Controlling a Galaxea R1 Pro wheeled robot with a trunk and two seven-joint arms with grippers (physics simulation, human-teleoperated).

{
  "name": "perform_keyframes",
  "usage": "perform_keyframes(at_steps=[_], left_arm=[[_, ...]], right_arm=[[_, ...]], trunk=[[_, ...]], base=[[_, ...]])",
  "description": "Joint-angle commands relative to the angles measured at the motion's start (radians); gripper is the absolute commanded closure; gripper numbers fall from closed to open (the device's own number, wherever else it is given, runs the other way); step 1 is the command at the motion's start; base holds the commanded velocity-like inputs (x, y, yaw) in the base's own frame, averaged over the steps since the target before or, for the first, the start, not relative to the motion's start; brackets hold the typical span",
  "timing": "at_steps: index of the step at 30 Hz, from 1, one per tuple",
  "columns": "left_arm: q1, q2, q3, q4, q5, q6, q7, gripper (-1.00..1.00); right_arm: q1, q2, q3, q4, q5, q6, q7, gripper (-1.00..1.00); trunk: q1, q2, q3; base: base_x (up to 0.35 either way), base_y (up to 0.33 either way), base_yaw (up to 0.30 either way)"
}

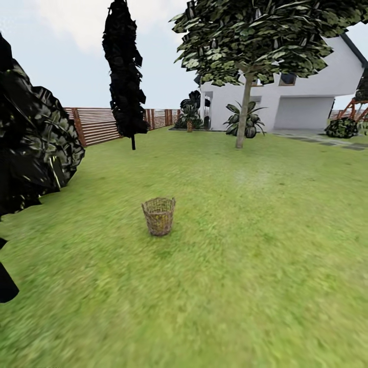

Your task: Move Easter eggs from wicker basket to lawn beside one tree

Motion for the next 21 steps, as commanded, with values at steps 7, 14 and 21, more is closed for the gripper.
perform_keyframes(at_steps=[7, 14, 21], left_arm=[[0.0, -0.001, 0.001, 0.0, 0.0, -0.001, 0.0, -1.0], [0.0, -0.004, 0.001, 0.0, 0.0, 0.0, 0.0, -1.0], [0.0, -0.005, 0.0, 0.0, 0.0, -0.001, 0.0, -1.0]], right_arm=[[0.0, 0.0, 0.0, 0.001, 0.0, 0.0, 0.0, -1.0], [0.0, -0.002, 0.0, 0.001, 0.0, 0.0, 0.0, -1.0], [0.0, -0.004, -0.003, 0.001, -0.001, 0.0, 0.0, -1.0]], trunk=[[0.0, 0.0, 0.0], [0.0, 0.0, 0.0], [0.0, 0.0, 0.0]], base=[[0.267, -0.232, 0.199], [0.267, -0.232, 0.189], [0.267, -0.232, 0.178]])
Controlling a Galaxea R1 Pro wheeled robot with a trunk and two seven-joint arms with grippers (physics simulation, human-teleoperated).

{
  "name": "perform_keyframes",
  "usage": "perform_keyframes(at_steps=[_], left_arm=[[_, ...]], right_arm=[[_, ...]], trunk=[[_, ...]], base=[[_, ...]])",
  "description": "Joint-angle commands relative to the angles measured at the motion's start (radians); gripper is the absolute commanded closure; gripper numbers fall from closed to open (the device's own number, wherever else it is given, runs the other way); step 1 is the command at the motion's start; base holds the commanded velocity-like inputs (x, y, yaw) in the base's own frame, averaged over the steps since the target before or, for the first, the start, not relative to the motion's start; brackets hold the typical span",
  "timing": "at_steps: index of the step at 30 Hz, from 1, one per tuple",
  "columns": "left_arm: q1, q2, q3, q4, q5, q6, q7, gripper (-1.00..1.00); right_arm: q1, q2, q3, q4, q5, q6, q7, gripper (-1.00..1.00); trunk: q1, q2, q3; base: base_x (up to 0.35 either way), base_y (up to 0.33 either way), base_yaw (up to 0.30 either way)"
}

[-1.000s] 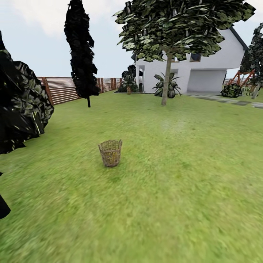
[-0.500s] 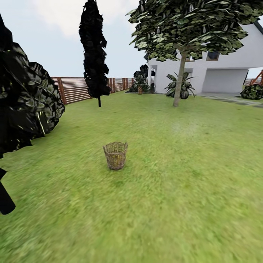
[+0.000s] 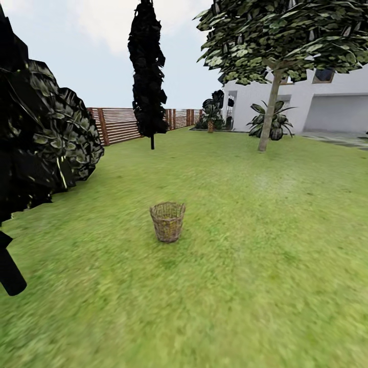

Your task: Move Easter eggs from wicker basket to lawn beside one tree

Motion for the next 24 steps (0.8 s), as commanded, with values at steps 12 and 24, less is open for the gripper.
perform_keyframes(at_steps=[12, 24], left_arm=[[0.0, 0.0, -0.002, 0.0, 0.0, 0.0, 0.0, -1.0], [0.0, 0.0, -0.001, 0.0, 0.001, 0.0, 0.0, -1.0]], right_arm=[[0.0, 0.0, 0.0, 0.0, -0.001, 0.0, 0.0, -1.0], [0.0, -0.004, 0.004, -0.003, 0.002, -0.002, 0.011, -1.0]], trunk=[[0.0, 0.0, 0.0], [0.0, 0.0, 0.0]], base=[[0.267, -0.232, 0.036], [0.261, -0.218, 0.0]])
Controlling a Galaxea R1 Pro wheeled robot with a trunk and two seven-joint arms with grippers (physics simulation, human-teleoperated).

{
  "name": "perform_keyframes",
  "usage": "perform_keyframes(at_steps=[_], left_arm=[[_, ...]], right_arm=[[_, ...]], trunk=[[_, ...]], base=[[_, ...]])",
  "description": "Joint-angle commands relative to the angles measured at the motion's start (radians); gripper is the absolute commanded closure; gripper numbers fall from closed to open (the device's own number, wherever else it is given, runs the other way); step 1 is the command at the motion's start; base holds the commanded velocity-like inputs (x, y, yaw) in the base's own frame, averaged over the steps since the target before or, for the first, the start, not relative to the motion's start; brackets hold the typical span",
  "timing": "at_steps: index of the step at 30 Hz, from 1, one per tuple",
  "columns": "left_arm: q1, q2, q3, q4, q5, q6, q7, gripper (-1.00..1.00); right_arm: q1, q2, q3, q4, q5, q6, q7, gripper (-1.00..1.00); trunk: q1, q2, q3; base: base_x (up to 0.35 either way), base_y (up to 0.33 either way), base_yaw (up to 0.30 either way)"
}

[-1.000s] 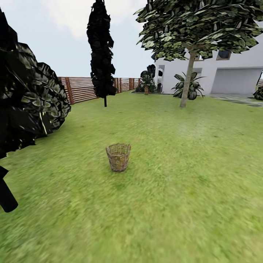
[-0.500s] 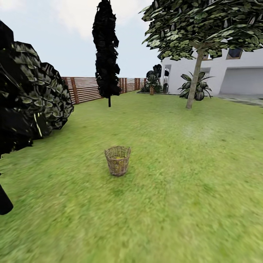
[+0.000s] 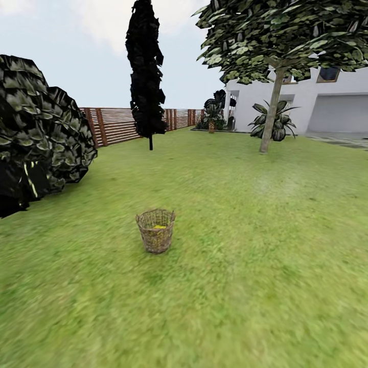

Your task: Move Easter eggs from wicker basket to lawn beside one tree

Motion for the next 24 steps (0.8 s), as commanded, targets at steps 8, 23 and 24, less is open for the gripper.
perform_keyframes(at_steps=[8, 23, 24], left_arm=[[0.0, 0.0, 0.0, 0.0, 0.0, 0.0, 0.0, -1.0], [0.0, -0.001, 0.0, 0.0, 0.0, 0.001, 0.0, -1.0], [0.0, -0.001, 0.0, 0.0, 0.0, 0.001, 0.0, -1.0]], right_arm=[[0.0, 0.002, -0.002, -0.004, -0.001, 0.0, -0.01, -1.0], [0.0, 0.003, -0.002, -0.003, -0.002, 0.0, -0.011, -1.0], [0.0, 0.003, -0.002, -0.003, -0.002, 0.0, -0.011, -1.0]], trunk=[[0.0, 0.0, 0.0], [0.0, 0.0, 0.0], [0.0, 0.0, 0.0]], base=[[0.272, -0.091, 0.0], [0.266, -0.181, 0.203], [0.252, -0.216, 0.251]])
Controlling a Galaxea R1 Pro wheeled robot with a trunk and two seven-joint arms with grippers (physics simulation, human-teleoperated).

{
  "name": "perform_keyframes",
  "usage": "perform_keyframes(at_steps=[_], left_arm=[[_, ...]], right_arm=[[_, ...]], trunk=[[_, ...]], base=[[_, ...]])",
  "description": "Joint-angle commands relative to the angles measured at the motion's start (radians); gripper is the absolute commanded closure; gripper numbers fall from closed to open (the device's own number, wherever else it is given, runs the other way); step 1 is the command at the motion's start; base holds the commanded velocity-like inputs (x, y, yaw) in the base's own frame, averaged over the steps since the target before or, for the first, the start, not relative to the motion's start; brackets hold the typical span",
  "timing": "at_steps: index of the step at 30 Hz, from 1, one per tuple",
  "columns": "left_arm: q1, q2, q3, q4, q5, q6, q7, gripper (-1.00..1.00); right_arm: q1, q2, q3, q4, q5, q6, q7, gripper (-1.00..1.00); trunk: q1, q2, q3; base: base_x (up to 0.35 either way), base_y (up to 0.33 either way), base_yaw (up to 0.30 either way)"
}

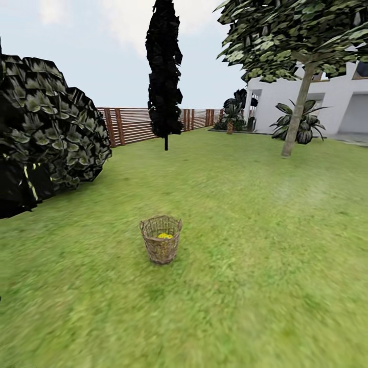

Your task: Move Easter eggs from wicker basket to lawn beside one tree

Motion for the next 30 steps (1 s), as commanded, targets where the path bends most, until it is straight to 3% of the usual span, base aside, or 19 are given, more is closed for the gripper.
perform_keyframes(at_steps=[1, 30], left_arm=[[0.0, 0.0, 0.0, 0.0, 0.0, 0.0, 0.0, -1.0], [0.0, -0.001, 0.0, 0.0, 0.0, -0.001, 0.0, -1.0]], right_arm=[[0.0, 0.0, 0.0, 0.0, 0.0, 0.0, 0.0, -1.0], [0.0, 0.001, 0.0, 0.006, 0.0, 0.0, -0.002, -1.0]], trunk=[[0.0, 0.0, 0.0], [0.0, 0.0, 0.0]], base=[[0.251, -0.217, 0.251], [0.235, -0.216, 0.251]])
